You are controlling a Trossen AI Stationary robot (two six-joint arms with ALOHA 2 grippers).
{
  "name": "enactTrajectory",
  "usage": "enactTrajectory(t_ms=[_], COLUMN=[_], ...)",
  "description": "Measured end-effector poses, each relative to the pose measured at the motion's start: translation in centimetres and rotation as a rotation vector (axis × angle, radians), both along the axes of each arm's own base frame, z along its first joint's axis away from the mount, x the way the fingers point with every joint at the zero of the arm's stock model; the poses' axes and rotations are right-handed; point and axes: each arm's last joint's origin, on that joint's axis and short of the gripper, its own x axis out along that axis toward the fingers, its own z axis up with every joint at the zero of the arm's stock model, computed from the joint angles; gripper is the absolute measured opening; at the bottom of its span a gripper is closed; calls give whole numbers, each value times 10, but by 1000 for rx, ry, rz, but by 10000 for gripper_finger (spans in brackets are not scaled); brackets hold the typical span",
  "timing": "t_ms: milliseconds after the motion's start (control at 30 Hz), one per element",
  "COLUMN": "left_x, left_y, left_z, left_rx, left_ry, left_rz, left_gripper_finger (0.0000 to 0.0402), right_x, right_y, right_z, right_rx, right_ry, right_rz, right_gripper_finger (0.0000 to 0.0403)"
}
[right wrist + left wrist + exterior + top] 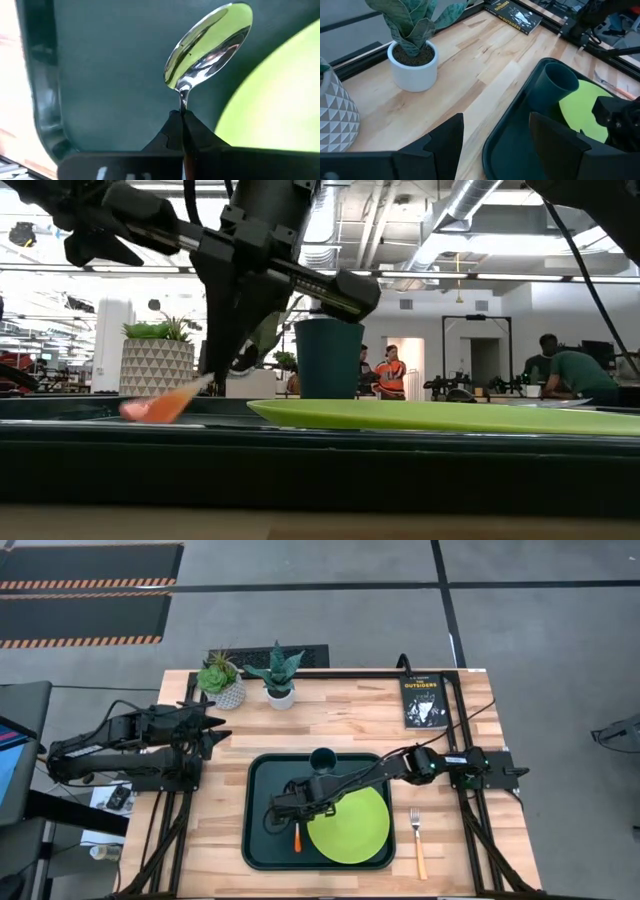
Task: Pick and place plate/cup/fork/spoon on tray
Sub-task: Put the orange spoon on the black tray to the left of the light green plate
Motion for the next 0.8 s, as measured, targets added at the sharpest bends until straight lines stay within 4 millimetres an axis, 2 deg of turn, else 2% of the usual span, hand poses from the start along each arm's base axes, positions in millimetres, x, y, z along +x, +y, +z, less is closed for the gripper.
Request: enactTrajectory(t_ms=[800], left_x=[-1], left_y=[1], left_z=[-1], left_rx=[26], left_ry=[17], left_rz=[17], left_gripper_finger=[212], right_x=[3], right_y=[-2], right_z=[2], right_rx=[-55], right_ry=[-45], right_rz=[8], right_gripper_finger=[4])
